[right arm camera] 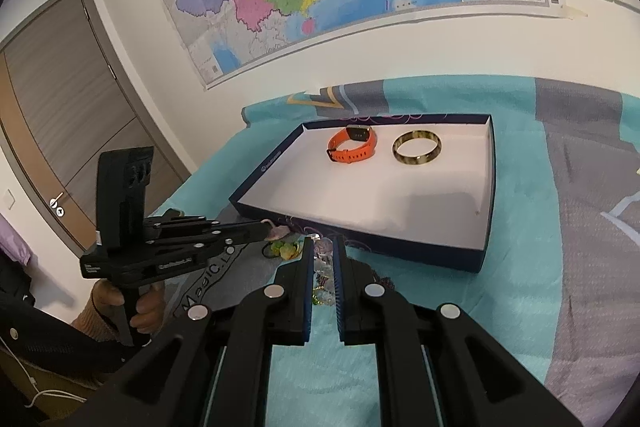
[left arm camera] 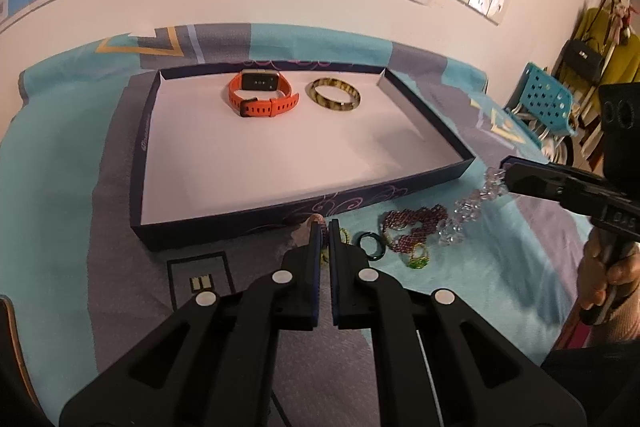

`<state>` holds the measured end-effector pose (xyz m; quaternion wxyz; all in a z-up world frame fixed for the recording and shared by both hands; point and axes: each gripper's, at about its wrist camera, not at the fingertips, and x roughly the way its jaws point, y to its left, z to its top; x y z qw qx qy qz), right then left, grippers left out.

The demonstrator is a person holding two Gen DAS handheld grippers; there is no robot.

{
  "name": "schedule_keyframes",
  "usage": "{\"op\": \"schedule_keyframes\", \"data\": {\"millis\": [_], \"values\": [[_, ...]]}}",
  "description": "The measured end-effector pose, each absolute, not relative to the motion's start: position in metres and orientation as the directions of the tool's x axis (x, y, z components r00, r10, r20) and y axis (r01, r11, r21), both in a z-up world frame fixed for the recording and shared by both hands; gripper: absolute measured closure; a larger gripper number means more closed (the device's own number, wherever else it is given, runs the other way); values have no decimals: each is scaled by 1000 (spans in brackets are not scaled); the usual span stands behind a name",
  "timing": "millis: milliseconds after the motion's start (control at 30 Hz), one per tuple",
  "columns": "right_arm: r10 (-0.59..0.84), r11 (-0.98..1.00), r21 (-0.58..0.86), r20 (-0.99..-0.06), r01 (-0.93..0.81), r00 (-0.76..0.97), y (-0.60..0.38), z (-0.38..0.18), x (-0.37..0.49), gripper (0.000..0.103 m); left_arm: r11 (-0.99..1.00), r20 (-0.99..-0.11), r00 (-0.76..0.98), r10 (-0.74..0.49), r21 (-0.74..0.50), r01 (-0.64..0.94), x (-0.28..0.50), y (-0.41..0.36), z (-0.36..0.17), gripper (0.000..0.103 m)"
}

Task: Organize jewelry
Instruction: 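Carry the crystal bracelet into the box beside the bangle with the right tool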

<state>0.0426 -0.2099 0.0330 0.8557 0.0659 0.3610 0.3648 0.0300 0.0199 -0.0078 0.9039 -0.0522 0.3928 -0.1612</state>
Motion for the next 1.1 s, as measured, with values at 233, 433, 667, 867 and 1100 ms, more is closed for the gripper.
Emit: {"op": "schedule_keyframes", "data": {"millis": [233, 433, 667, 867, 1100], "values": [[673, 724, 367, -560, -584, 483, -208, 40, 48, 95, 937, -662, 662, -350, -235, 260, 25, 26, 9, 99], [676, 722, 353, -544, -596, 497, -205, 51, 54, 95, 937, -642, 683, -349, -229, 264, 28, 28, 21, 99], [681, 718, 351, -530, -601, 505, -200, 60, 69, 95, 939, -632, 694, -344, -218, 267, 35, 30, 30, 99], [671, 730, 354, -530, -584, 519, -199, 63, 87, 95, 941, -625, 704, -338, -204, 270, 42, 30, 36, 99], [658, 746, 364, -536, -558, 530, -199, 58, 105, 95, 945, -626, 709, -325, -196, 261, 54, 31, 37, 99]]}}
